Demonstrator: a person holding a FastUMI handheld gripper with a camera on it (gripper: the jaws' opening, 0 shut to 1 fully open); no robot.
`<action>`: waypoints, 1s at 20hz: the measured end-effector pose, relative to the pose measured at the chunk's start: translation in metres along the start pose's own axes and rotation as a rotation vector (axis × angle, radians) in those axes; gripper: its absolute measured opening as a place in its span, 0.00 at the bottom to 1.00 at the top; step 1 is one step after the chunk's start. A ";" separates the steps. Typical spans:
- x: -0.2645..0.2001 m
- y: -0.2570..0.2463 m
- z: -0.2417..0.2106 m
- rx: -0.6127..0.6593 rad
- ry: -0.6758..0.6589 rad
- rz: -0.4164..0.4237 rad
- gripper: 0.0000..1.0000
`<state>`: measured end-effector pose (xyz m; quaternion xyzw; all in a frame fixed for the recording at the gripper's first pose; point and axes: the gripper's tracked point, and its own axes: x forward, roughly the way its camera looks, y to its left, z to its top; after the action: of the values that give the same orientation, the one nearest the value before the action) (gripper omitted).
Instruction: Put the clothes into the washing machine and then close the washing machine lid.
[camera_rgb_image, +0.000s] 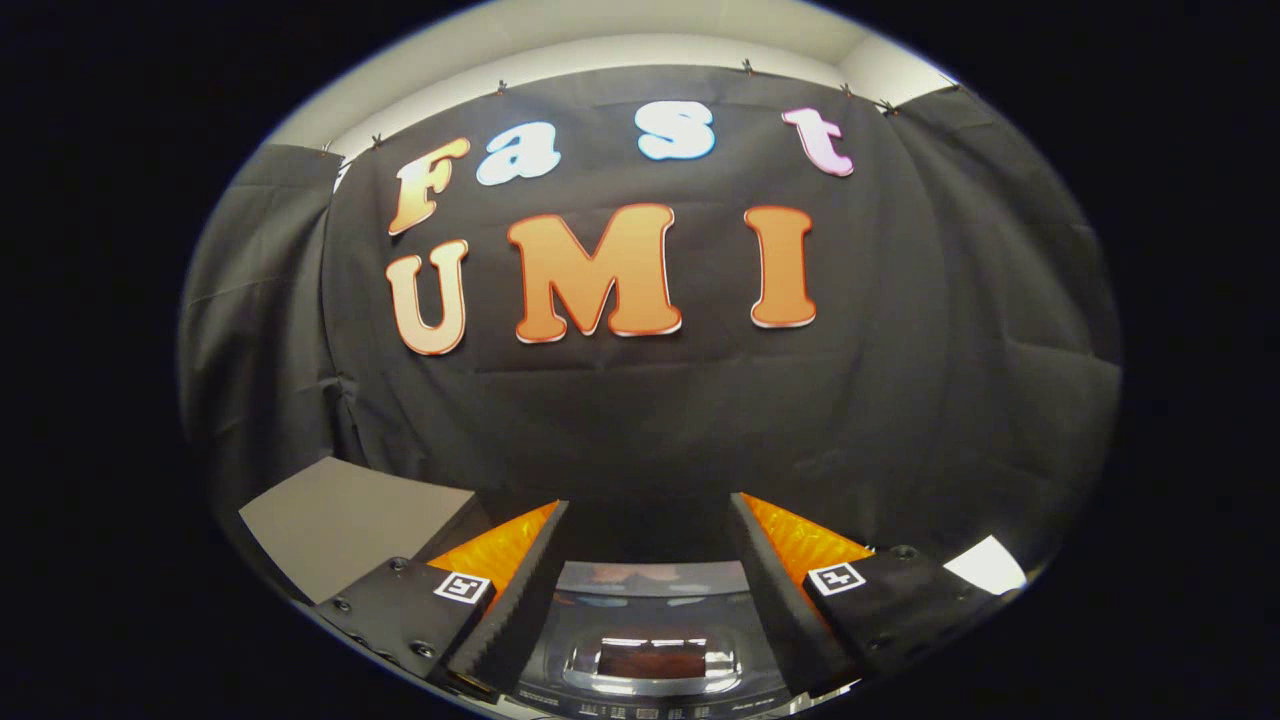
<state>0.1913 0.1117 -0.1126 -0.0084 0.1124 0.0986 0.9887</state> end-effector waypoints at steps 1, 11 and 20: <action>-0.007 -0.003 0.011 0.000 -0.017 -0.001 1.00; -0.063 -0.044 0.104 -0.014 -0.159 -0.064 1.00; -0.098 -0.050 0.128 0.016 -0.238 -0.002 1.00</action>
<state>0.1357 0.0489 0.0336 0.0110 -0.0050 0.0969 0.9952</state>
